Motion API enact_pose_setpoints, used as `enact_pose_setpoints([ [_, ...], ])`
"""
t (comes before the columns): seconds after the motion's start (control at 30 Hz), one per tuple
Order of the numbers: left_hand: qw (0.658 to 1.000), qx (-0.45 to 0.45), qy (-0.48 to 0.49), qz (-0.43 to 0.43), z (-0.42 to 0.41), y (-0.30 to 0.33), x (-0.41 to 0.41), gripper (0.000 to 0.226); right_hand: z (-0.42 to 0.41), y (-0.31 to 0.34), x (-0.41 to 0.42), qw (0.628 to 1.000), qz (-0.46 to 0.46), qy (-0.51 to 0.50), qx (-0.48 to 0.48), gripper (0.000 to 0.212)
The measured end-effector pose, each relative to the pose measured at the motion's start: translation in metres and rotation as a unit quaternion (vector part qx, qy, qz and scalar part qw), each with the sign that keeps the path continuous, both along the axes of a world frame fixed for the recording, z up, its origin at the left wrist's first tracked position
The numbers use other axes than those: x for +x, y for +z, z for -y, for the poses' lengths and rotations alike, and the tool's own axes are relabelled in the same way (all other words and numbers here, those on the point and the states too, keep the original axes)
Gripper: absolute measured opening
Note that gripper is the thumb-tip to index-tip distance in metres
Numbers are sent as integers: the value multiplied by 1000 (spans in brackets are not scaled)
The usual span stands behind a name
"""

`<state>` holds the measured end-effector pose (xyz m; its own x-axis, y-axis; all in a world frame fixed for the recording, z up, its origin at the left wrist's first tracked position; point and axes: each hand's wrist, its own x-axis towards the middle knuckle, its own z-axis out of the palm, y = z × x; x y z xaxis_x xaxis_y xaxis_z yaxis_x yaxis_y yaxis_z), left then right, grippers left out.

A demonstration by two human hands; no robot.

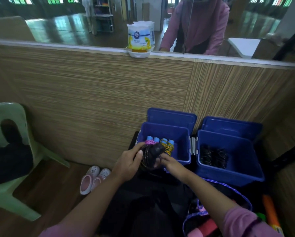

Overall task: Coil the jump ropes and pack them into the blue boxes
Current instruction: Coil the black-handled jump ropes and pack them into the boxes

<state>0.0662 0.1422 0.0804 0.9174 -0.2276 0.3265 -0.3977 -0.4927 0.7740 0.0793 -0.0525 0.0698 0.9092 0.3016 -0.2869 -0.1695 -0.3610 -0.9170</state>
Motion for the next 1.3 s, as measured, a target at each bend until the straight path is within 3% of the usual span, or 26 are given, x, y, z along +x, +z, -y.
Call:
enact_pose_setpoints([
  [0.17,990,-22,136,6,-6,4,12,40,-10,-15,-22,999,-12,-4,-41,14],
  [0.23,988,16,154,-15,-6,1,14,39,-20,-14,-32,993,9,8,-114,32],
  [0.33,972,27,227,-57,-7,-6,16,39,-33,-14,-42,970,149,27,-192,72],
  [0.4,960,34,265,-86,-7,-8,18,33,-39,-8,-49,951,193,61,-232,81],
  [0.47,953,46,278,-107,-4,-8,18,25,-40,-7,-52,906,222,90,-349,88],
  [0.5,952,47,282,-115,-1,-6,19,23,-39,-7,-52,867,280,94,-402,87],
  [0.57,948,46,290,-123,4,-4,19,23,-33,-13,-46,806,352,114,-461,65],
  [0.63,942,49,304,-133,5,-4,22,25,-23,-19,-37,783,389,105,-474,42],
  [0.77,932,67,318,-160,-1,-7,24,34,-10,-6,-35,745,490,156,-424,17],
  [0.8,932,82,315,-162,0,-8,22,34,-10,1,-37,750,507,180,-385,13],
  [0.87,934,109,298,-163,7,-10,18,31,-15,12,-36,813,489,187,-256,15],
  [0.97,940,131,262,-175,19,-15,10,30,-23,23,-33,933,338,113,-57,22],
  [1.07,941,163,247,-165,27,-15,8,29,-24,28,-33,978,174,53,106,21],
  [1.13,939,187,241,-158,29,-15,8,28,-20,30,-34,983,139,65,101,19],
  [1.23,940,206,226,-149,28,-17,6,32,-13,26,-28,970,216,104,-31,21],
  [1.3,944,224,206,-129,29,-21,2,36,-11,26,-22,968,233,49,-82,19],
])
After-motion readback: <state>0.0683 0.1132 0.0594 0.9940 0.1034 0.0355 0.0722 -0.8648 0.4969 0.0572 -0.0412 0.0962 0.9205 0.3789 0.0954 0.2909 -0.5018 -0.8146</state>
